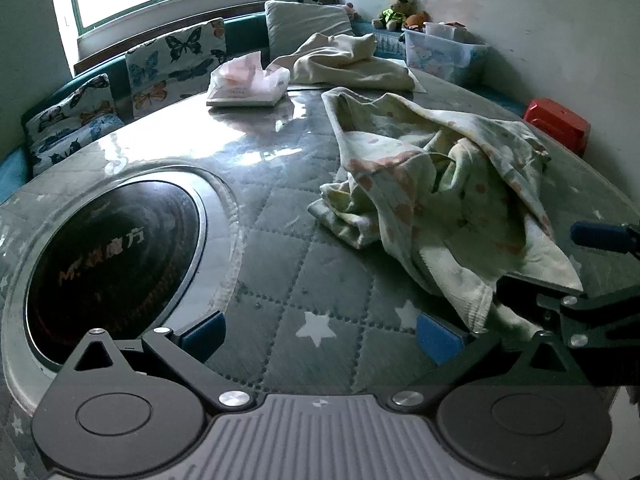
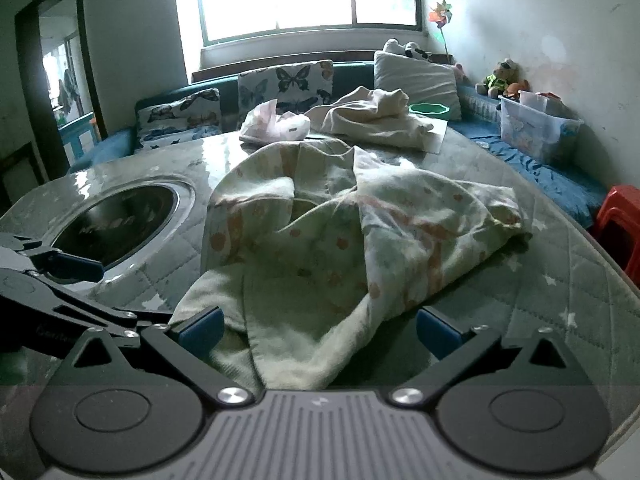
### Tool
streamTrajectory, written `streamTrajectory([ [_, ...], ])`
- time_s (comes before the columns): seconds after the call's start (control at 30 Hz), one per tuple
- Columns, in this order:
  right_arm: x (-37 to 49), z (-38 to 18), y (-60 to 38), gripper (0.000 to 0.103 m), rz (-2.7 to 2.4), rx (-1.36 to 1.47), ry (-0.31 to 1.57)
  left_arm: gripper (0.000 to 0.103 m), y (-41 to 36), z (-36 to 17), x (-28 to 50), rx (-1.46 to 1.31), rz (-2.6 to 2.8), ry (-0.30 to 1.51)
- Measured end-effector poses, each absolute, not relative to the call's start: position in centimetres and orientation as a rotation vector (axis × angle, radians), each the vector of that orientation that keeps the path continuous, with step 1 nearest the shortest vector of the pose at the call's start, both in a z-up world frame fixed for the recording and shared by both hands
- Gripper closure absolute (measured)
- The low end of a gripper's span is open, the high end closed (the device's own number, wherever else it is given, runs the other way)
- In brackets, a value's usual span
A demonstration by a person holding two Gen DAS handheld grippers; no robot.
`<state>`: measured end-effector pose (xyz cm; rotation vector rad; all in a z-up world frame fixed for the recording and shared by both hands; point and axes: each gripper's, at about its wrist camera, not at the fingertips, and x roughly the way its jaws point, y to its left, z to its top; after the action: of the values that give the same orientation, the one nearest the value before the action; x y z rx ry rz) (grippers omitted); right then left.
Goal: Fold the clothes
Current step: 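Move both grippers toward the crumpled pale green shirt on the mattress, then grasp the shirt edge with the left gripper while the right gripper grasps another edge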
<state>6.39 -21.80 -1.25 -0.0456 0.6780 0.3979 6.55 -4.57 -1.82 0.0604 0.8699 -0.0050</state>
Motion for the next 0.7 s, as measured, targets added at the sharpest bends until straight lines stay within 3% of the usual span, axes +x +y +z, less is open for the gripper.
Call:
streamTrajectory([
  [0.7,12.3,-1.4,-22.2,0.000,0.341,-0.037,0.705,0.000,-3.4,0.1,11.1,0.032,0.003,0.832],
])
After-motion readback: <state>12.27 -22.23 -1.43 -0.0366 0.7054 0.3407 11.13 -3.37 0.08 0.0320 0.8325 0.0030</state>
